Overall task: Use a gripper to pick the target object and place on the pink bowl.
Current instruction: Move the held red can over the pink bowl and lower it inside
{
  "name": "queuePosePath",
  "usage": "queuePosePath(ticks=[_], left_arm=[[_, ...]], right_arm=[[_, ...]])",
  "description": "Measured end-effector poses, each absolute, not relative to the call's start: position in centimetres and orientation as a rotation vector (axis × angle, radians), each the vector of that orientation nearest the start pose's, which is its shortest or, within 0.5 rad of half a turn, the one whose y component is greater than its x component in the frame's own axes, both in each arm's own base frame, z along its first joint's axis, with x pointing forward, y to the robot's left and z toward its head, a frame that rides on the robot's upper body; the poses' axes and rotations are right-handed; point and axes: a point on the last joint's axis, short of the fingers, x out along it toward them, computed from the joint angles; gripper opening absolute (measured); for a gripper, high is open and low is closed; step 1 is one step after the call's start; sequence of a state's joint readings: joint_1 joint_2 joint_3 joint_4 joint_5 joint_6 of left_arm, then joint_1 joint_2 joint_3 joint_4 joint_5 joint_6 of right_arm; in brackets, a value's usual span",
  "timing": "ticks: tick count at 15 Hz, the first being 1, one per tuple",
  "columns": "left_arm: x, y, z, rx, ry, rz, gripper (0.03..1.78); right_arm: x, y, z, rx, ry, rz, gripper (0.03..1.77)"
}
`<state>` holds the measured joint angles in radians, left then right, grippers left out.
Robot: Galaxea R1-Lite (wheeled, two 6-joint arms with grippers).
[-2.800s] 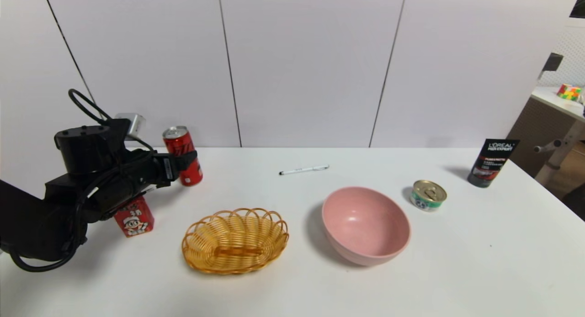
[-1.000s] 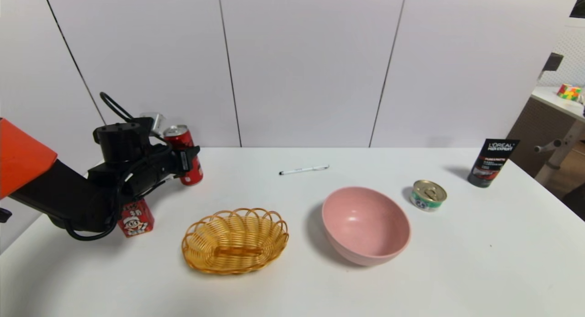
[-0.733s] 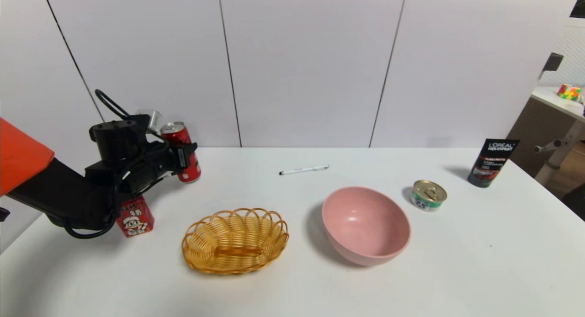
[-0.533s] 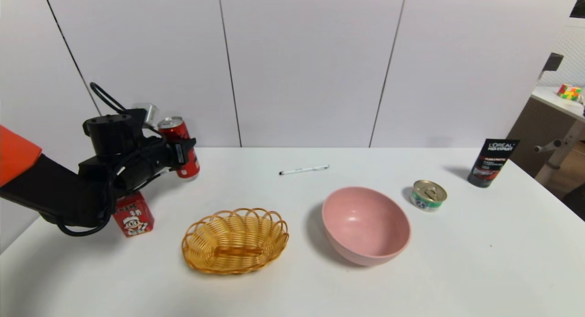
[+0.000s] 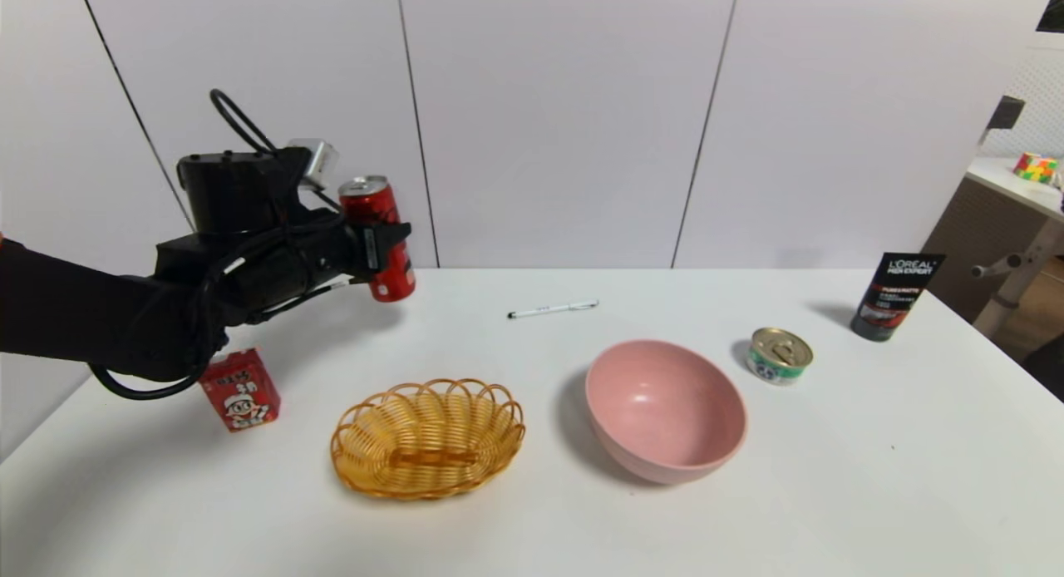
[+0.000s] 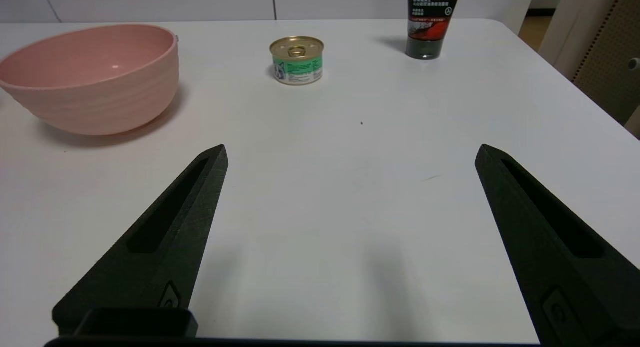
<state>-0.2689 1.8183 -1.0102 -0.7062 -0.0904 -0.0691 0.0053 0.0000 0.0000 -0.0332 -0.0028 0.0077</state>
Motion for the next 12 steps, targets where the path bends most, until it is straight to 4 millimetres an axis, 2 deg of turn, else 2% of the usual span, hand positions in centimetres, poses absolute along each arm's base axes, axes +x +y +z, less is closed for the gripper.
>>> queuePosePath(ticks=[7,12], left_arm=[[29.7,-19.3,24.0,-0.039,0.113,-0.659,0.95],[26.6,-25.0,24.0,-0.012,0.125,-0.836,0.95]], right_arm=[[-2.3,0.0,7.9,0.008,-0.033,0.003,1.71],[-2.3,0.0,7.9,0.008,-0.033,0.002,1.71]])
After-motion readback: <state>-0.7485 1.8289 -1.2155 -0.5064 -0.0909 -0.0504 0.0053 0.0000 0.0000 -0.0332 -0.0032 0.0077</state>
